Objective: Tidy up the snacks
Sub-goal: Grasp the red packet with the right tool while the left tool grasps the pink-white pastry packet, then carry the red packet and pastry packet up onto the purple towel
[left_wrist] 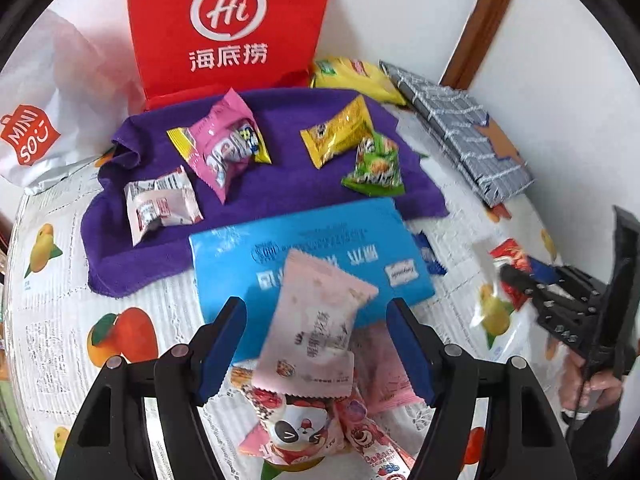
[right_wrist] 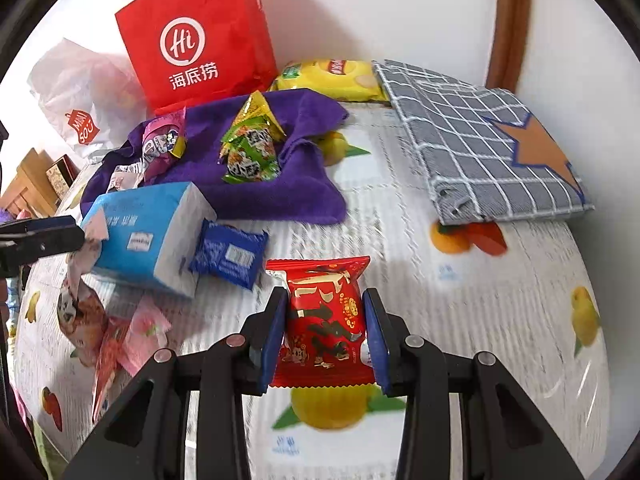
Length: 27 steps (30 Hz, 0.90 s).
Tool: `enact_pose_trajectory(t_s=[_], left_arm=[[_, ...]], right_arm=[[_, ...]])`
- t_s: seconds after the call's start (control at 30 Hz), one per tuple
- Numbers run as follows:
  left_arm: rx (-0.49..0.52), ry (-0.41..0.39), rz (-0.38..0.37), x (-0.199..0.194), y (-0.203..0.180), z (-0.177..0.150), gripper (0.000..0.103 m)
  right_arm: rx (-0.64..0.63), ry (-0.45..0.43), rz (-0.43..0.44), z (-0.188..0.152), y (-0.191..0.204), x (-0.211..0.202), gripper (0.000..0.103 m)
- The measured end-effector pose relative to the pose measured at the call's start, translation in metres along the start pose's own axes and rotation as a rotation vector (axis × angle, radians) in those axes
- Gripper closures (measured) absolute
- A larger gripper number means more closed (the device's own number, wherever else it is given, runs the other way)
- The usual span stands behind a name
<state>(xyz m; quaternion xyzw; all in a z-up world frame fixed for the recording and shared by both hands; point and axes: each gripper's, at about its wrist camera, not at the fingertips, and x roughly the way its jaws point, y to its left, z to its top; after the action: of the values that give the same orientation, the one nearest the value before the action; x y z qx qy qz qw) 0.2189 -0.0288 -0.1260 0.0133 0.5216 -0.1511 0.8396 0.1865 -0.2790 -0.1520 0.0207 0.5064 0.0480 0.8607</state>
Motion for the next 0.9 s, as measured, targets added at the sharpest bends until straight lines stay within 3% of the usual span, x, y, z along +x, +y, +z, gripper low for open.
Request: enact_pose_trajectory(t_s=[0.17,0.2,0.3,0.4,0.9], left_arm=[[0.029,-0.022,0.060,0.007,-0.008,-0.006,0.034],[0.033,-0.023,0.077,0.007,-0.009,-0.006,0.038],[0.065,-0.041,0.142,0.006,-0.013,-0.009,0.063],[0.047,-0.038,0.106,0.001,-0.009,-0.010,0.069],[-0.078,-0.117,0.071,-0.068,0.008,-0.033,0.071]], right_arm=[[0.024,0.008,-0.015,-0.016,-0.011,-0.009,0.065],[0.032,0.012,-0.016,-0.019,-0.013,-0.011,0.065],[0.052,0.011,-0.025,-0.024,-0.018,-0.015,0.065],[0.073,0.002,-0.026,-0.028,-0.021,-0.020,0.065],[0.041,-0.102,0.030,-0.024,0.018,-0.069,0.065]])
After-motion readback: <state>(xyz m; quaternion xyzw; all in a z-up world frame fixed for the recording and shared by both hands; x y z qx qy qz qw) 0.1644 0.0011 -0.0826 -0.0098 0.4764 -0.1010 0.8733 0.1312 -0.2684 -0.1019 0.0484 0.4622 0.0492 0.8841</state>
